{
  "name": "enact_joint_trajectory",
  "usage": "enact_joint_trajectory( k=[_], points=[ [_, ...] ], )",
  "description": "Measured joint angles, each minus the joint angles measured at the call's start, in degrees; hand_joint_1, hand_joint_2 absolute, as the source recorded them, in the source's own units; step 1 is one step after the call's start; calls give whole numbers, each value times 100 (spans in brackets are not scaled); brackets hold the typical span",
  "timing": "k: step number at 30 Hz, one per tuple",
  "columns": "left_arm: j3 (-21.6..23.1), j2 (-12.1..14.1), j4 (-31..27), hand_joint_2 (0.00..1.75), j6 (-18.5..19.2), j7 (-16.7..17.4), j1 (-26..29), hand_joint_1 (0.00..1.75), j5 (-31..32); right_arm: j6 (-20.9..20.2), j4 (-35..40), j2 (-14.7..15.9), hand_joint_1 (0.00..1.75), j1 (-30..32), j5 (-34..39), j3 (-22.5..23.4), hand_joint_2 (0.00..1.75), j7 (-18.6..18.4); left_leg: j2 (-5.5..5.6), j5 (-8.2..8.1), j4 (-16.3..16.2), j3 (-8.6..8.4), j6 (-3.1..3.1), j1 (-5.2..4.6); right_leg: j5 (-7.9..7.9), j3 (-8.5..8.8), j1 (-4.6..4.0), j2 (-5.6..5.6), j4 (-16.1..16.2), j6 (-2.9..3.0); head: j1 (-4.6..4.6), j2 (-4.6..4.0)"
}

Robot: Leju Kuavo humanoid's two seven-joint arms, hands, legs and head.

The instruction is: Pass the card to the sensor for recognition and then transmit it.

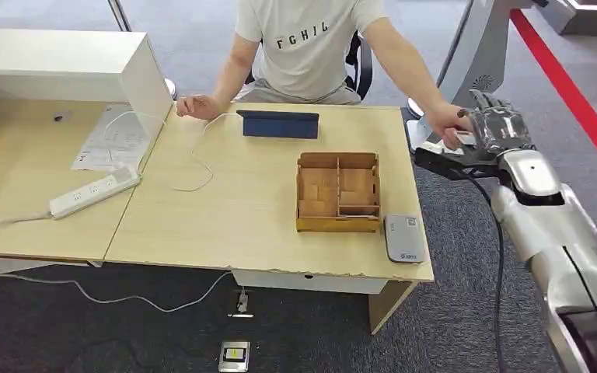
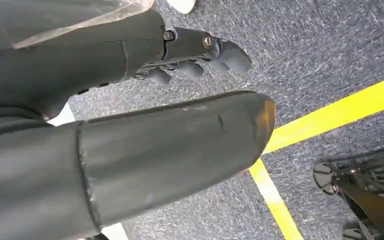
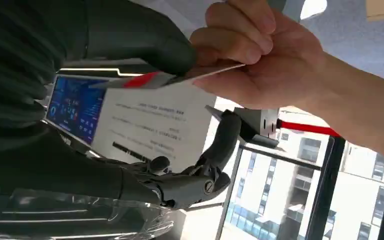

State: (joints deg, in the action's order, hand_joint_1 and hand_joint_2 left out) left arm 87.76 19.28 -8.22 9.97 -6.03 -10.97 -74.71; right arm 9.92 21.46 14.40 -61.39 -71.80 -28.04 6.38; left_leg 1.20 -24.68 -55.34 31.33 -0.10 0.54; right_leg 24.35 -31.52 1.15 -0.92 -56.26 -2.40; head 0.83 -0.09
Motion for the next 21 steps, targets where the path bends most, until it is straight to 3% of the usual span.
enact_joint_trajectory(
  k=[6,21],
  points=[
    [0,-11,-2,0,0,9,0,0,-2,26,-41,0,175,4,-42,-26,175,52,0,0,0,0,0,0,0,0,0,0,0,0,0,0],
    [0,-11,-2,0,-35,26,0,0,-42,42,-41,-22,175,40,302,18,175,586,-7,0,0,0,0,0,-4,-1,-1,-4,-1,5,0,0]
  ],
)
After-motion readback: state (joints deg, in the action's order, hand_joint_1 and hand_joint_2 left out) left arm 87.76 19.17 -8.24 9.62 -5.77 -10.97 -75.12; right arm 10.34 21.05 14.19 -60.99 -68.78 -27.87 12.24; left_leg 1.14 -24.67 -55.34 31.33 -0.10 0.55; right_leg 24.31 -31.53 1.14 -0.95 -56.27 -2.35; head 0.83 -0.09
